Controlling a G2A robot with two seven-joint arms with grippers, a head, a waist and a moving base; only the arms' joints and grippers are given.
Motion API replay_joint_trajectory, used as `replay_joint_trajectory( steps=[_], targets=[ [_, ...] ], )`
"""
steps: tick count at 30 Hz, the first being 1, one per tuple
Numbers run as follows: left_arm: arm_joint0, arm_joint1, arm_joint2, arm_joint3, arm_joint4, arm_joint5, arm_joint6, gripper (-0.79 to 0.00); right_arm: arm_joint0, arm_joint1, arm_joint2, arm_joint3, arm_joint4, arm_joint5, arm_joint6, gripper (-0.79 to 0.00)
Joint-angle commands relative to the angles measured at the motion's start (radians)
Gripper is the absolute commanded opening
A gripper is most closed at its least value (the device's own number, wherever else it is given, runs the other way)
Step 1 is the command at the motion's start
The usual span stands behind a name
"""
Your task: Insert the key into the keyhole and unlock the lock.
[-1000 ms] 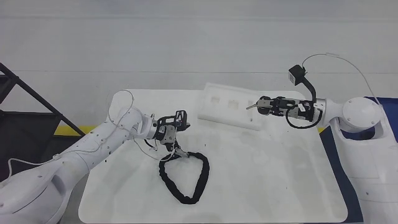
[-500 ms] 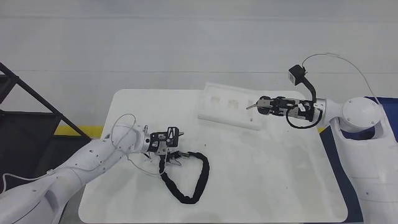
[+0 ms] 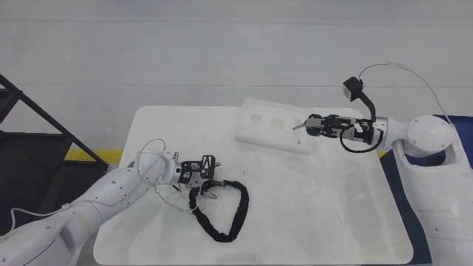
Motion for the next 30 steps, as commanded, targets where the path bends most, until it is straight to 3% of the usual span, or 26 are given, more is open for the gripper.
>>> replay_joint_trajectory(
  steps=[1,10,19,30],
  targets=[
    [0.001,-0.005,-0.004,0.013,0.002,-0.007,-0.021,-0.785,0.0,0.0,0.0,0.0,0.0,0.0,0.0,-0.785],
    [-0.002,-0.024,-0.026,0.024,0.0,-0.048,-0.052,-0.785,0.0,0.0,0.0,0.0,0.0,0.0,0.0,-0.785],
    [-0.039,-0.031,-0.079,0.037,-0.077,-0.206,-0.047,-0.785,0.0,0.0,0.0,0.0,0.0,0.0,0.0,-0.785],
    [-0.102,-0.01,-0.095,-0.109,-0.124,-0.214,-0.016,-0.785,0.0,0.0,0.0,0.0,0.0,0.0,0.0,-0.785]
  ],
)
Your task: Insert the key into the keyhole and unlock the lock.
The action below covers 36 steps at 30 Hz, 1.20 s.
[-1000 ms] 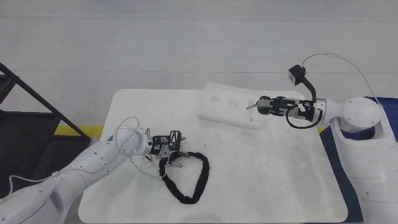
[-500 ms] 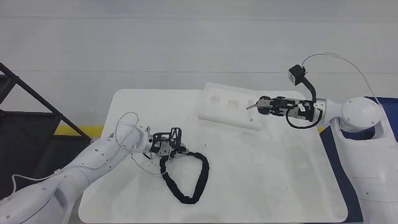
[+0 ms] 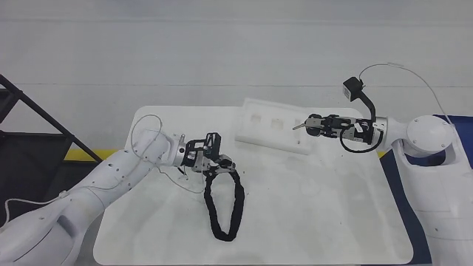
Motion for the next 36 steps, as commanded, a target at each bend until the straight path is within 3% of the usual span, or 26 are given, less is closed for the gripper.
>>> replay_joint_trajectory(
  steps=[1,13,21,26,31,36],
  targets=[
    [-0.018,0.004,0.0,-0.036,-0.015,0.0,-0.013,-0.785,-0.003,0.0,-0.001,-0.001,-0.001,0.001,-0.005,-0.785],
    [-0.116,-0.008,0.009,-0.191,-0.156,0.0,-0.137,-0.785,-0.067,0.019,-0.025,-0.089,-0.077,0.214,-0.005,-0.785],
    [-0.163,-0.063,0.05,-0.214,-0.226,0.0,-0.214,-0.785,-0.18,0.043,0.066,-0.251,-0.106,0.281,-0.028,-0.785],
    [-0.171,-0.105,0.059,-0.204,-0.251,0.0,-0.19,-0.785,-0.271,0.059,0.164,-0.379,-0.12,0.32,-0.05,-0.785],
    [-0.172,-0.148,0.053,-0.172,-0.241,0.003,-0.095,-0.785,-0.278,0.06,0.17,-0.387,-0.118,0.322,-0.05,-0.785],
    [-0.172,-0.148,0.053,-0.172,-0.241,0.003,-0.095,-0.785,-0.278,0.06,0.17,-0.387,-0.118,0.322,-0.05,-0.785]
  ],
)
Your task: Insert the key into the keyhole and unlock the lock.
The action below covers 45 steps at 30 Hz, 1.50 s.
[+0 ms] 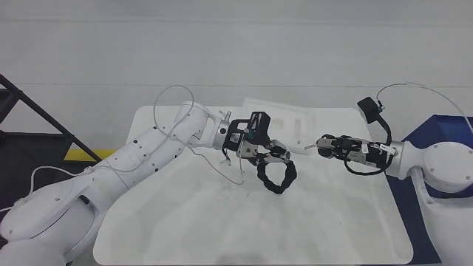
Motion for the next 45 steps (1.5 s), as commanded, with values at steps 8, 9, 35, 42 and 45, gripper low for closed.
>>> replay_joint_trajectory(
  steps=[8,9,35,42,45],
  targets=[
    [0.0,0.0,0.0,0.0,0.0,0.0,-0.001,-0.785,0.0,0.0,0.0,0.0,0.0,0.0,0.0,-0.785],
    [0.0,0.0,0.0,0.0,0.0,0.0,-0.001,-0.785,0.0,0.0,0.0,0.0,0.0,0.0,0.0,-0.785],
    [0.133,-0.111,-0.021,0.184,0.248,0.261,0.372,-0.785,-0.266,0.02,0.045,-0.448,-0.187,0.124,-0.255,-0.785],
    [0.128,-0.167,-0.007,0.256,0.253,0.256,0.398,-0.785,-0.286,0.021,0.008,-0.448,-0.238,0.134,-0.311,-0.785],
    [0.124,-0.188,-0.003,0.285,0.261,0.246,0.409,-0.785,-0.289,0.02,-0.007,-0.448,-0.255,0.124,-0.346,-0.785]
  ],
)
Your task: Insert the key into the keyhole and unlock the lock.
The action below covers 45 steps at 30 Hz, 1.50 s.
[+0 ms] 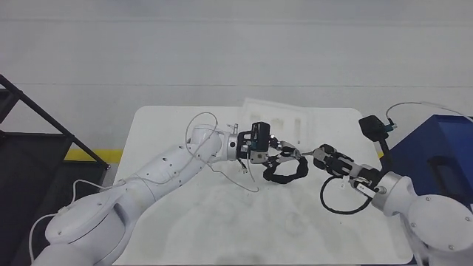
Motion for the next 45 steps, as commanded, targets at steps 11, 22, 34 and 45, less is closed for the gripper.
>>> replay_joint_trajectory(
  steps=[11,22,34,45],
  targets=[
    [-0.011,-0.058,-0.003,0.095,0.035,-0.03,0.045,-0.785,0.006,-0.001,-0.055,0.0,-0.067,0.012,-0.055,-0.785],
    [-0.011,-0.084,-0.023,0.135,0.07,-0.023,0.051,-0.785,0.027,-0.001,-0.081,0.0,-0.085,0.07,-0.043,-0.785],
    [-0.006,-0.095,-0.047,0.142,0.106,-0.037,0.057,-0.785,0.036,-0.002,-0.093,0.0,-0.096,0.098,-0.05,-0.785],
    [0.002,-0.102,-0.071,0.147,0.127,-0.049,0.057,-0.785,0.046,-0.002,-0.112,0.007,-0.124,0.117,-0.056,-0.785]
  ],
)
